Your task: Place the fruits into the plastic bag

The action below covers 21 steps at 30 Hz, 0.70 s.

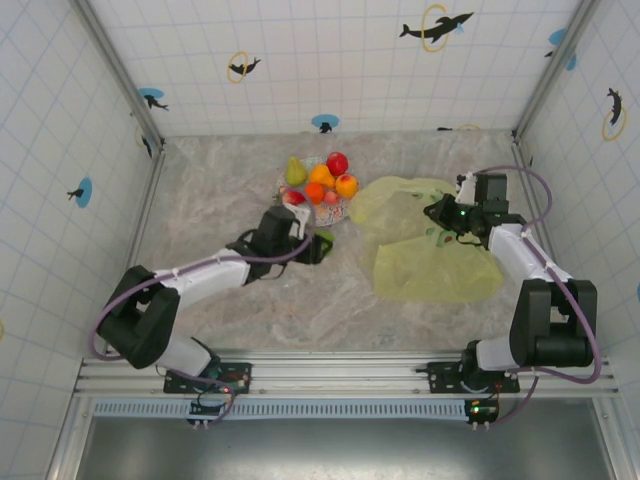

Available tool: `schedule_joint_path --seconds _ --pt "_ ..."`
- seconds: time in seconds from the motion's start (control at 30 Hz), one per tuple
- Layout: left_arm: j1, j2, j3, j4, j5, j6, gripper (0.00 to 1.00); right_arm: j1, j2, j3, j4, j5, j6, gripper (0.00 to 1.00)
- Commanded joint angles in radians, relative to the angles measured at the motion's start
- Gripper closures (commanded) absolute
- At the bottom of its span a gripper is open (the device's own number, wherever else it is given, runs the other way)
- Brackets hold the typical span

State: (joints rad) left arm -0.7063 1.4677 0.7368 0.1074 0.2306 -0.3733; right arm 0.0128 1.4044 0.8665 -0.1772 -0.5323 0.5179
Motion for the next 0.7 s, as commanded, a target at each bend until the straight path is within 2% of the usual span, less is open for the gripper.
schedule_joint_path --seconds 0.0,0.2,0.37,0.53,0.67 --pt "-0.106 0.017 0.006 0.080 -0.017 0.095 0.49 -0.004 0.010 0.049 -0.031 -0.024 0.002 1.00" --pt "-0.205 0.157 0.198 0.004 -0.084 0.255 0.52 -0.002 0.033 0.105 -0.159 -0.019 -0.082 1.00" --pt "-0.209 0.252 0.331 -0.009 -0.100 0.353 0.52 0.021 0.037 0.129 -0.216 -0.004 -0.124 1.00" --pt "-0.209 0.341 0.437 -0.010 -0.161 0.434 0.52 0.058 0.043 0.196 -0.336 0.012 -0.203 1.00" --pt "-0.209 0.404 0.492 0.002 -0.162 0.478 0.52 0.084 0.006 0.194 -0.343 -0.008 -0.185 1.00"
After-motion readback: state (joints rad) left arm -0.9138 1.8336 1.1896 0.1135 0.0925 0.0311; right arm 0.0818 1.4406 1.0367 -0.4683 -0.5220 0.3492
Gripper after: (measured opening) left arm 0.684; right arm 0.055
